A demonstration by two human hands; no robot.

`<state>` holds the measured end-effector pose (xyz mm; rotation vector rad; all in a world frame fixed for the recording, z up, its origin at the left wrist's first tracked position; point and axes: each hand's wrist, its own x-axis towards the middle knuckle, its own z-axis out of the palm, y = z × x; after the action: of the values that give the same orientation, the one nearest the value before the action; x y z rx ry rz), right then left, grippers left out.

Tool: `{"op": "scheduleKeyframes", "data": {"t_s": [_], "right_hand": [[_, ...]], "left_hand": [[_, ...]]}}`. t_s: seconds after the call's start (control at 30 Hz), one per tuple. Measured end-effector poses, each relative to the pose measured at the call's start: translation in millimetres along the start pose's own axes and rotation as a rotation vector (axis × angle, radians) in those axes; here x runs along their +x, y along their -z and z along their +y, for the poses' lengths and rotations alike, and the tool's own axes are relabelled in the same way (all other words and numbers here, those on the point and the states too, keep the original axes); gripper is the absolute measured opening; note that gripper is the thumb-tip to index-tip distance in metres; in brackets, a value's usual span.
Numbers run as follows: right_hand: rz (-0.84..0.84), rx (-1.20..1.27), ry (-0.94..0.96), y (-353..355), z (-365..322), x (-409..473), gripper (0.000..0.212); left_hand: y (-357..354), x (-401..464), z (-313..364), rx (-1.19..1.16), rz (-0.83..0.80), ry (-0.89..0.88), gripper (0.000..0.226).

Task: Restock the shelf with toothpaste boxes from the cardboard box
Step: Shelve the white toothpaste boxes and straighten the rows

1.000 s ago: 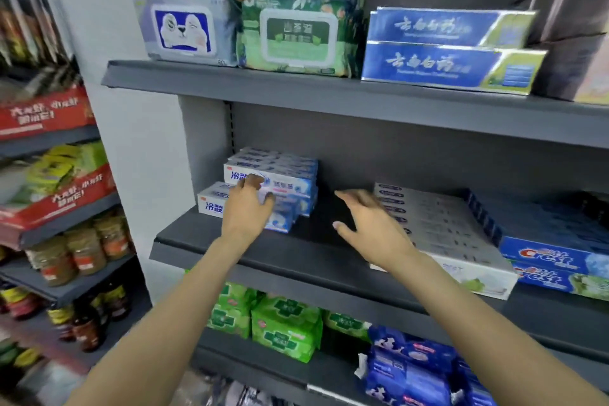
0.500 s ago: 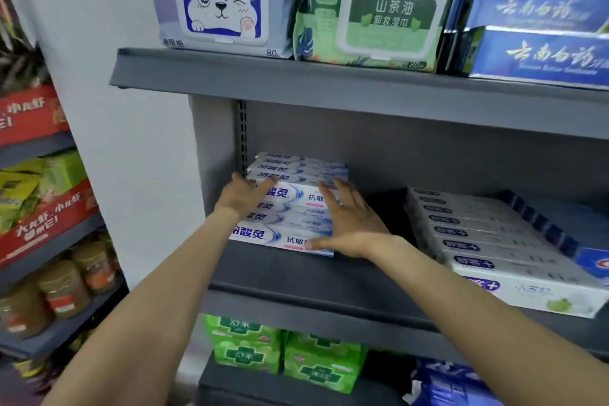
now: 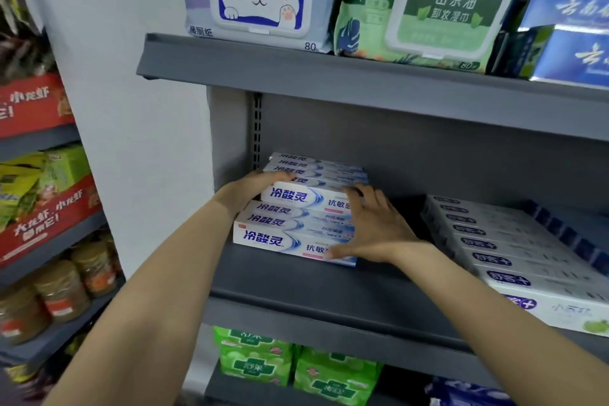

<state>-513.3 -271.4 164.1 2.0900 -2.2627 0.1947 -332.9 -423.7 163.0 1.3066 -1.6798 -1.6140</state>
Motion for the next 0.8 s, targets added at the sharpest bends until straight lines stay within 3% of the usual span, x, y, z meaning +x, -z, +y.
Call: {"op": "scheduleKeyframes", "data": {"t_s": [0.13, 0.23, 0.37, 0.53, 0.8], "right_hand": [[0.010, -0.008, 0.004, 6, 0, 5, 0.116], [-0.011, -0.017, 0.013, 8, 0, 8, 0.114], [-0.054, 0.012, 0.014, 11, -1, 10, 0.112], [-0.052, -0.042, 0.040, 14, 2, 9, 0.122], [-0.113, -0.051, 0.032, 16, 20, 6, 0.125]], "left_hand": [[11, 19, 7, -0.288, 0.116, -0.056, 0.055], [16, 24, 9, -0.201, 0.221, -0.055, 0.045], [13, 31, 2, -0.049, 0.096, 0.011, 0.070], [8, 28, -6, -0.123, 0.024, -0.004, 0.037], [-22, 35, -10, -0.315, -0.003, -0.051, 0.026]]}}
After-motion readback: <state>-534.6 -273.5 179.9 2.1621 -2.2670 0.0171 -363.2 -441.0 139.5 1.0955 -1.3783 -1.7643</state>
